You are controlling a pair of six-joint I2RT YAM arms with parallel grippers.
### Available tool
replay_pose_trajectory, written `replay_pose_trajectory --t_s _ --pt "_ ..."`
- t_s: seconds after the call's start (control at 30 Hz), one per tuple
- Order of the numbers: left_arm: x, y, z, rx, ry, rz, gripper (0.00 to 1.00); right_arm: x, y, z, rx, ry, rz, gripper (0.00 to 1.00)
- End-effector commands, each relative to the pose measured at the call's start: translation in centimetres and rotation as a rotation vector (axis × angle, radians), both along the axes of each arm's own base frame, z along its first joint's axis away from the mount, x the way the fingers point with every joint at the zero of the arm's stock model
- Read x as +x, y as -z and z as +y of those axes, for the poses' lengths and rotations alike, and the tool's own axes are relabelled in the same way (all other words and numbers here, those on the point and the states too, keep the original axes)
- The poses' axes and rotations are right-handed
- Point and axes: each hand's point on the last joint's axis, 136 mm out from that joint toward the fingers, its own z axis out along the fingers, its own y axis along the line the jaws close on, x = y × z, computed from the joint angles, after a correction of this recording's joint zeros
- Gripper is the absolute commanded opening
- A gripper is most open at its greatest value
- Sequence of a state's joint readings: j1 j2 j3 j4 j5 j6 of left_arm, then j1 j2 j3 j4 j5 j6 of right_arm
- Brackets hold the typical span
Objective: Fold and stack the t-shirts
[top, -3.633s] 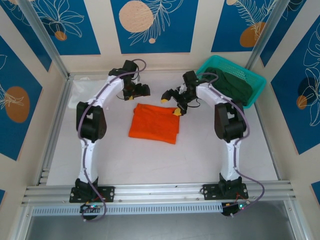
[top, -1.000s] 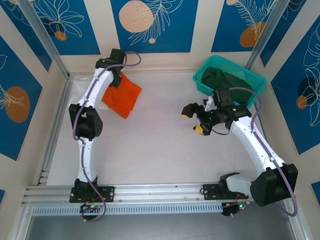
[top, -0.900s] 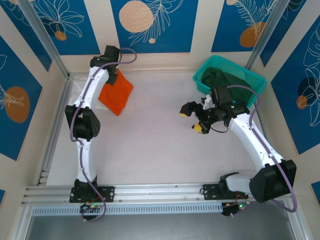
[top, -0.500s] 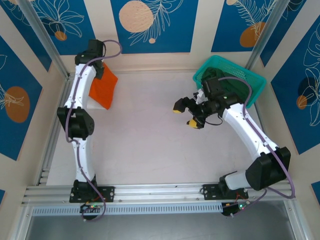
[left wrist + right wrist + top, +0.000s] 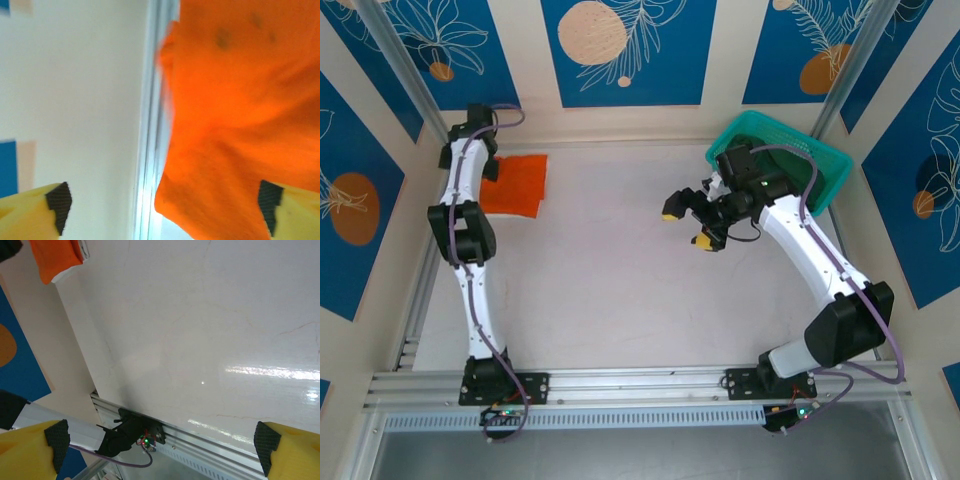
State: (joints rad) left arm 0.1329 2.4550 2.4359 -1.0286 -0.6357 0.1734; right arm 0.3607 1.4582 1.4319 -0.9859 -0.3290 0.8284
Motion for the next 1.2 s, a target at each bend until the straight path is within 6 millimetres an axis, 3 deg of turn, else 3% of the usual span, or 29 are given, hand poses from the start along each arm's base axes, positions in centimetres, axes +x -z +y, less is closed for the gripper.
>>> replay_pose_trajectory --t_s 0.0,0.1,0.33,0.5,0.63,0.7,0.8,0.93,1.0,1.07,1.17 --pt "-1.3 -6.8 3.5 0.075 -0.164 -0.181 1.00 -0.4 -1.1 0.1 -0.004 -0.028 -0.013 0.97" --pt "-1.5 -10.3 1.8 -0.025 -0.155 -0.297 1.00 0.0 -1.6 -0.1 -0.009 -0.032 -0.047 0.97" --pt "-4.0 -16.0 -6.9 -0.544 -0.136 -0.521 1.00 2.6 -2.7 -1.9 -0.125 0.017 -0.198 0.98" --pt "-6.0 -17.3 -15.5 -0.949 0.002 -0.766 1.00 4.6 -2.5 -4.6 -0.298 0.104 -0.294 0.99" --pt "-10.0 -16.3 -19.6 -0.946 0.099 -0.802 1.00 5.7 -2.2 -7.1 -0.431 0.203 -0.369 0.99" --pt "-12.9 -15.1 -20.2 -0.886 0.106 -0.779 1.00 6.2 -2.3 -8.5 -0.485 0.262 -0.423 0.99" --pt "-18.6 -14.3 -19.5 -0.793 0.095 -0.844 1.00 6.7 -2.4 -9.7 -0.537 0.291 -0.515 0.99" --pt "-25.8 -12.0 -16.6 -0.664 0.067 -0.933 1.00 7.1 -1.1 -10.0 -0.592 0.220 -0.667 0.99" --pt "-29.1 -10.0 -13.9 -0.557 -0.040 -0.927 1.00 6.8 0.2 -8.5 -0.550 0.099 -0.768 0.99" --pt "-30.9 -8.3 -13.1 -0.527 -0.067 -0.913 1.00 6.3 2.0 -7.6 -0.513 0.060 -0.820 0.99" --pt "-31.2 -5.9 -14.0 -0.594 -0.050 -0.920 1.00 5.2 5.5 -6.7 -0.452 0.031 -0.797 0.99"
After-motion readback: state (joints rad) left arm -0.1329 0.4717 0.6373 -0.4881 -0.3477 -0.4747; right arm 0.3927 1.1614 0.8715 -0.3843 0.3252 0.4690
